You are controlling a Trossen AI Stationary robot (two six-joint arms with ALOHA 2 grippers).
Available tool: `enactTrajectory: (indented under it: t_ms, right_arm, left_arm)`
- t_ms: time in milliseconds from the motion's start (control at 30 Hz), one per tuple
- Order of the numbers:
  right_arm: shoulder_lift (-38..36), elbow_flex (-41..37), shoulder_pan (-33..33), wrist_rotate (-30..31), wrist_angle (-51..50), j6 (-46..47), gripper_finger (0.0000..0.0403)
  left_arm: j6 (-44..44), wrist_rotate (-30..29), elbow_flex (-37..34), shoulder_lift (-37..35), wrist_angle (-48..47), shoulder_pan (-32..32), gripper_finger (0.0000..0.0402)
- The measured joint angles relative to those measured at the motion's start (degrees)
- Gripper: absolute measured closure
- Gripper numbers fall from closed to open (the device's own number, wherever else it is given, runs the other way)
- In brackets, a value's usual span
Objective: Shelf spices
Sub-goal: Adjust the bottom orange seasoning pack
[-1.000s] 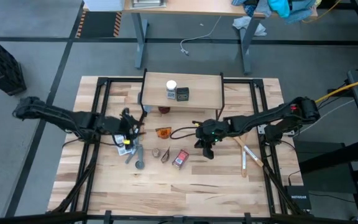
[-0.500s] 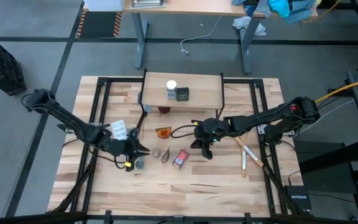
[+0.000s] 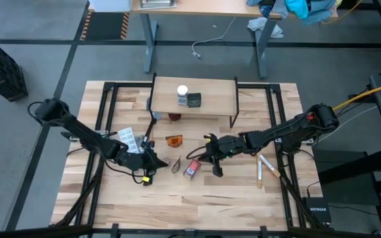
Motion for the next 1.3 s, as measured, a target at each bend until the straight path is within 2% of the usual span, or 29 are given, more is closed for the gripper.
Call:
enactTrajectory:
  t_ms: [100,267,500,833,1300]
  right_arm:
    - [2.6,0.0,0.2,-0.2,2.8,-1.0,0.0397]
    - [7.0,0.0,-0.1,-0.2,9.9,-1.2,0.0387]
    - [11.9,0.6,-0.1,-0.5,15.7,-1.7,0.0397]
    - [17.0,6.9,-0.1,-0.6,16.1,-7.5,0.0397]
    - [20.8,9.6,-3.5,-1.0,16.0,-8.7,0.0398]
  left_arm:
    - [0.6,0.0,0.0,1.1,1.2,0.6,0.0398]
    - [1.2,0.0,0.0,2.0,2.1,1.8,0.0400]
    - [1.3,0.0,0.0,2.2,2.3,3.2,0.0400]
    - [1.0,0.2,0.0,2.6,2.7,3.4,0.0399]
    - [0.3,1.6,0.0,2.6,3.7,3.3,0.0400]
